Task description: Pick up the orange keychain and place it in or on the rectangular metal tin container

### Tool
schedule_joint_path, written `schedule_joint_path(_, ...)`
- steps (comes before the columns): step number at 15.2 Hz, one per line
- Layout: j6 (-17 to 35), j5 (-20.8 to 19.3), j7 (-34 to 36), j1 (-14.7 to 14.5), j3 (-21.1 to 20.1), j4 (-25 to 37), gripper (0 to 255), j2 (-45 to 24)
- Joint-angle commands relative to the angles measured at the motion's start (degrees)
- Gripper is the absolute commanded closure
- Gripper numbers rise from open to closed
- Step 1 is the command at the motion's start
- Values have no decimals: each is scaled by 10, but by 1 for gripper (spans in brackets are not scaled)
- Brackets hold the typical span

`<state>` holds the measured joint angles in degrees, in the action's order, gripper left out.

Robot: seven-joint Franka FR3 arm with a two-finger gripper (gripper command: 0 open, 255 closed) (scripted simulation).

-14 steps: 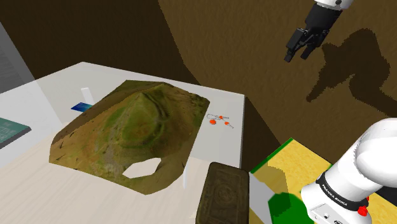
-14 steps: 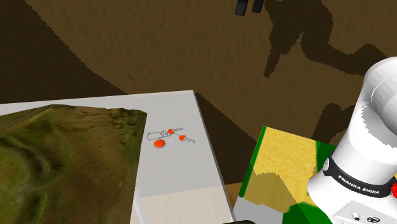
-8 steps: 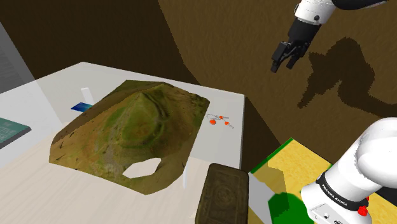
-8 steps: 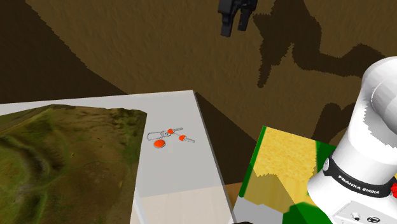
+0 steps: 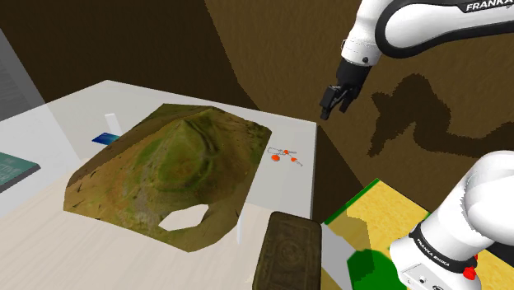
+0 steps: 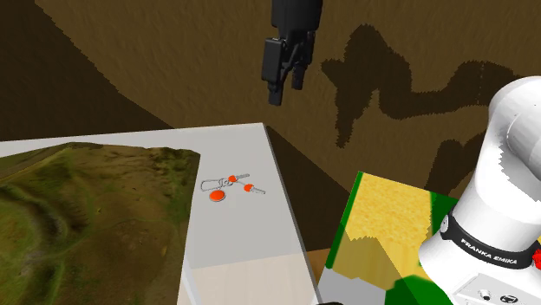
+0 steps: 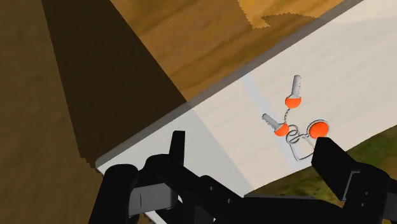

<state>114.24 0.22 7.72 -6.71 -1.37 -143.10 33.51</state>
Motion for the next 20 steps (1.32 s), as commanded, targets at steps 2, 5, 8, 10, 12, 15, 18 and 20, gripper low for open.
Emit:
schedule_joint_path(2,42,10,-1,-15,-12,-5,0,-46)
schedule_joint_path(5,85,19,-1,-30,-25,-8,0,-95)
schedule_joint_path(8,126,27,-2,-45,-38,-6,0,-147)
schedule_joint_path(10,152,31,-3,-54,-47,-2,0,-184)
schedule_joint_path(12,172,33,-3,-57,-51,-3,0,-205)
schedule_joint_path(15,198,32,-2,-57,-52,-13,0,-221)
schedule_joint_path(18,224,31,-1,-57,-53,-22,0,-238)
schedule_joint_path(20,229,31,-1,-57,-53,-23,0,-242)
